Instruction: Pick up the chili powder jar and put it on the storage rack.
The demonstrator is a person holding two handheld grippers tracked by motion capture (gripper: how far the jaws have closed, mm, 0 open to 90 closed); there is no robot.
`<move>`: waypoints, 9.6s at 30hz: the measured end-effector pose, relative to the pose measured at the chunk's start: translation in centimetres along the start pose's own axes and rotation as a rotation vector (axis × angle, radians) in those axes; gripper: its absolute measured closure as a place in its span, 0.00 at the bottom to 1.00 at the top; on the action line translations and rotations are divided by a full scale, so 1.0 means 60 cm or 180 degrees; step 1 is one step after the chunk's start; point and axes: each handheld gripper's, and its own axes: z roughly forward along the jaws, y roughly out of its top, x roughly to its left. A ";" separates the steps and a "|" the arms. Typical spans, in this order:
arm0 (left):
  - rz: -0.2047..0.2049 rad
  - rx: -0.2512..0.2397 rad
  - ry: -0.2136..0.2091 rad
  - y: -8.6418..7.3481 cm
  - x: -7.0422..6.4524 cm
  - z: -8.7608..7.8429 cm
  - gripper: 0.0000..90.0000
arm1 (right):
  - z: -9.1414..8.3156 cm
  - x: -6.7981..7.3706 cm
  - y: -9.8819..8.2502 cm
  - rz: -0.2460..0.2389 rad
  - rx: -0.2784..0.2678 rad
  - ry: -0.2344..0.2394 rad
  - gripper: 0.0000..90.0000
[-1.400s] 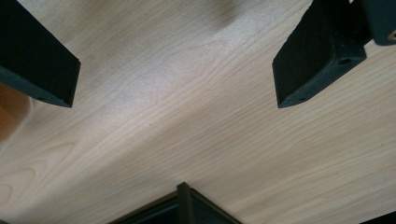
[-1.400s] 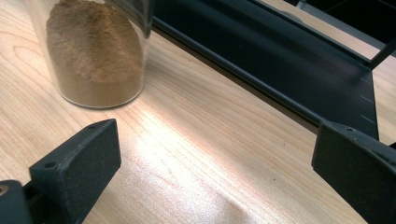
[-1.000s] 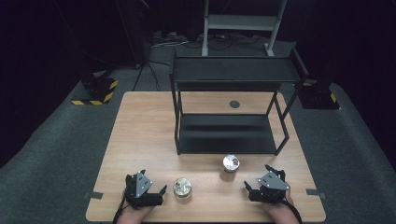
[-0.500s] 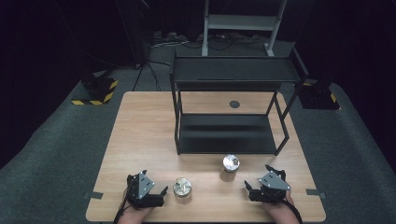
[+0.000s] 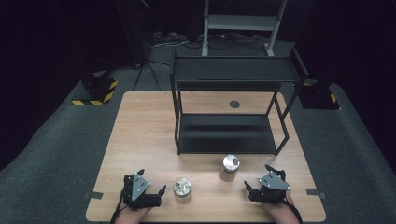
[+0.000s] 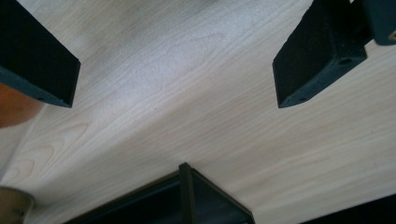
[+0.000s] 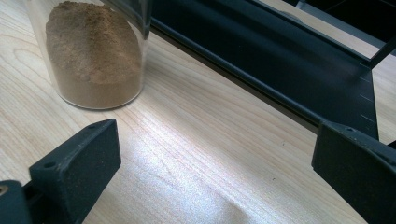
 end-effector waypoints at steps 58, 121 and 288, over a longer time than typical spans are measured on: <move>0.0024 -0.0661 -0.0759 0.027 -0.068 -0.012 0.00 | -0.002 -0.004 -0.004 -0.0002 -0.0041 0.0043 0.00; -0.0204 -0.0891 -0.0655 0.029 -0.059 -0.019 0.38 | -0.001 -0.004 -0.003 -0.0062 -0.0031 0.0073 0.00; -0.0175 -0.1760 -0.0046 0.491 0.023 0.124 0.38 | -0.004 -0.022 -0.011 0.0088 -0.0101 0.0191 0.00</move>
